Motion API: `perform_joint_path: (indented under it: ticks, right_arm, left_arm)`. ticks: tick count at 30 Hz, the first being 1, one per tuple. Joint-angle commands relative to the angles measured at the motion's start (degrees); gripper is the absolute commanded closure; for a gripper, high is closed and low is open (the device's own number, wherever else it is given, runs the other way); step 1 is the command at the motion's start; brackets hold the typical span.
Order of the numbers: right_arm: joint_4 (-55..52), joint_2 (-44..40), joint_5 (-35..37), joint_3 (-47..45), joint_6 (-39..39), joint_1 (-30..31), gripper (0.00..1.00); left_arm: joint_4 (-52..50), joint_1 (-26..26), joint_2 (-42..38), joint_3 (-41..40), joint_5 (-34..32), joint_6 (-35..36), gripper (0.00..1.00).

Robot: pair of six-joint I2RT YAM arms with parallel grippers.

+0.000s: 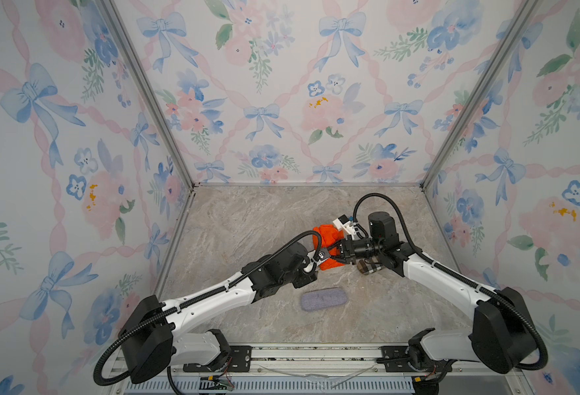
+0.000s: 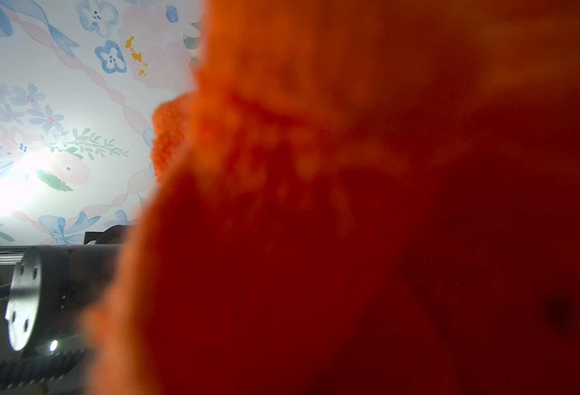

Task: Wipe the eyeglass case
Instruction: Wipe the dirt from the eyeglass case.

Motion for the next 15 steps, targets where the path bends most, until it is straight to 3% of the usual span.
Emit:
perform_joint_path:
  ticks: [1, 8, 15]
  right_arm:
    - [-9.08, 0.84, -1.24, 2.35, -4.61, 1.01, 1.0]
    - [-35.63, -1.36, 3.27, 11.92, -22.62, -5.17, 1.0]
    - [-36.29, -3.62, 9.88, 11.89, -21.83, 1.07, 1.0]
  left_arm:
    - [13.03, -0.44, -2.11, 2.47, 1.72, -0.98, 0.68]
    - [12.02, -0.44, -1.87, 2.62, -0.24, -0.95, 0.67]
    - [10.95, -0.29, 0.06, 4.19, 0.02, -1.89, 0.67]
